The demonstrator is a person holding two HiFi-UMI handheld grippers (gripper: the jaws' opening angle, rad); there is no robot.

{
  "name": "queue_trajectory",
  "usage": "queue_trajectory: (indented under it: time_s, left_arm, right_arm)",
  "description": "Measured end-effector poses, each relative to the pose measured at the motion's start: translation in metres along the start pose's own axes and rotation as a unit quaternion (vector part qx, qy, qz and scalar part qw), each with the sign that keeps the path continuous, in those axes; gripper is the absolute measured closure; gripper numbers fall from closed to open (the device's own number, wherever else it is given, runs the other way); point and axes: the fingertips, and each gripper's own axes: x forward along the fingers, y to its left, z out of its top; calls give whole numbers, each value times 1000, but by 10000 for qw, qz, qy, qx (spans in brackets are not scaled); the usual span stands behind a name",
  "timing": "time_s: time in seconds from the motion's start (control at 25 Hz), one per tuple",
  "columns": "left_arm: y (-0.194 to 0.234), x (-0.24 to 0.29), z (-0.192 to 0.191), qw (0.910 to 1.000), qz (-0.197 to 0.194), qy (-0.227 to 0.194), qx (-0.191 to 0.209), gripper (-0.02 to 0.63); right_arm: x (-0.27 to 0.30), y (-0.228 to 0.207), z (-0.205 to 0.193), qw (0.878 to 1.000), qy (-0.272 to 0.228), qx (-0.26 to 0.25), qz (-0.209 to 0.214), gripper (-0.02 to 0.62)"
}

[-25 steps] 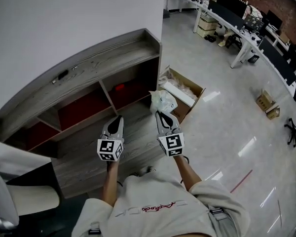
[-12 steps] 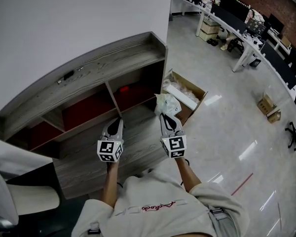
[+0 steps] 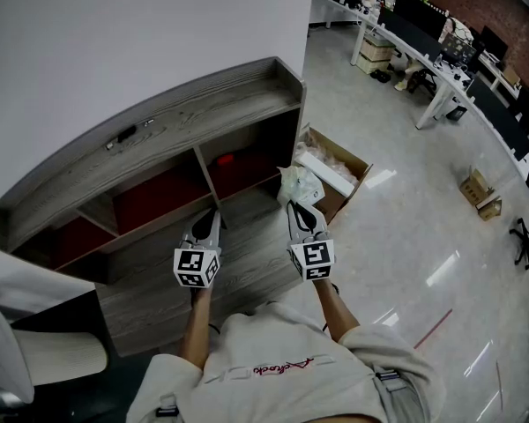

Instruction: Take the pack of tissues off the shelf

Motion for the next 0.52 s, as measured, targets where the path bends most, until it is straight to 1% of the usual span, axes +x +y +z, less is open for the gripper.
queue_trajectory:
  time_s: [0.24,0.52]
  left_arm:
    - [4,1,1,10000,-29,12,19,607]
    - [13,1,-3,10000,-32,33,16,607]
  right_arm:
    - [4,2,4,10000,-41,-26,10,587]
    - [13,7,-1,10000,63,-71,10,588]
